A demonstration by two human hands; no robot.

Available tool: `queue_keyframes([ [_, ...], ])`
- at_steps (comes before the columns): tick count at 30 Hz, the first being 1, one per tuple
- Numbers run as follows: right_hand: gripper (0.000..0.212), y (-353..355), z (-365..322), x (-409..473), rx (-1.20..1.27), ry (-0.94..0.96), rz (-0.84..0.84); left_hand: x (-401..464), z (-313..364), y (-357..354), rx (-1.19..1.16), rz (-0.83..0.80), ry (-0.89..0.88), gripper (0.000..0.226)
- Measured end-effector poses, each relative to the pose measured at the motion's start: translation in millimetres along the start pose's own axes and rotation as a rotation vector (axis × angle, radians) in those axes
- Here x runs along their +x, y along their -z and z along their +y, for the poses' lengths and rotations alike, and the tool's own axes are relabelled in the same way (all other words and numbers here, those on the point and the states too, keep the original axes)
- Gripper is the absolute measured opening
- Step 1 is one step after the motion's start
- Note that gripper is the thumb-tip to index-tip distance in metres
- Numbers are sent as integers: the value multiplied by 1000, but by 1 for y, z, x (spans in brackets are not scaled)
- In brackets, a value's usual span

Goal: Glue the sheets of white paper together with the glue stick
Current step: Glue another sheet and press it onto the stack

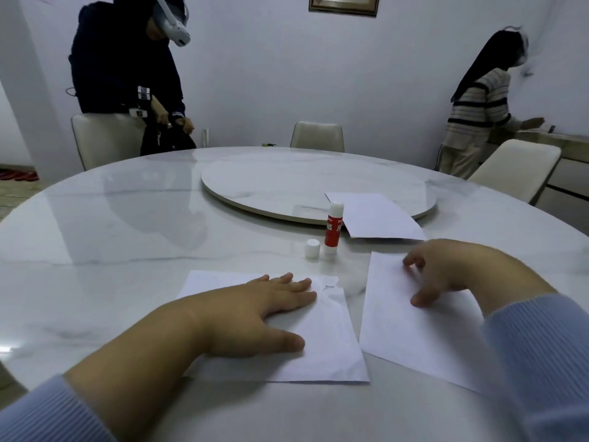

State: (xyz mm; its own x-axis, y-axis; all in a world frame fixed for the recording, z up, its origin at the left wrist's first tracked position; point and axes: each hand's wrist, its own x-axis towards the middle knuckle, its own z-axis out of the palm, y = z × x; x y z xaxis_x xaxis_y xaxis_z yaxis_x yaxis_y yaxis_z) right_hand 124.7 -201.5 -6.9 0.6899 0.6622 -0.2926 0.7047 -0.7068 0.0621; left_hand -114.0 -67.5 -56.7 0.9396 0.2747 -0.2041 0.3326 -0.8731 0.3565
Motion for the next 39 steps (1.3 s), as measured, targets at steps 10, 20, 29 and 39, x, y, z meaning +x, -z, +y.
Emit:
queue_keyframes([
  [10,40,-14,49,-1,196,57,126,-4,2,-1,-122,371,-39,42],
  [20,20,40,75,-70,1298,350,397,-43,16,11,-1023,716,-97,19],
  [29,56,8,-43,-102,1640,531,142,-76,38,23,-1334,546,-342,42],
  [39,30,-47,-47,-95,1372,437,127,-85,-17,8,-743,648,349,21],
])
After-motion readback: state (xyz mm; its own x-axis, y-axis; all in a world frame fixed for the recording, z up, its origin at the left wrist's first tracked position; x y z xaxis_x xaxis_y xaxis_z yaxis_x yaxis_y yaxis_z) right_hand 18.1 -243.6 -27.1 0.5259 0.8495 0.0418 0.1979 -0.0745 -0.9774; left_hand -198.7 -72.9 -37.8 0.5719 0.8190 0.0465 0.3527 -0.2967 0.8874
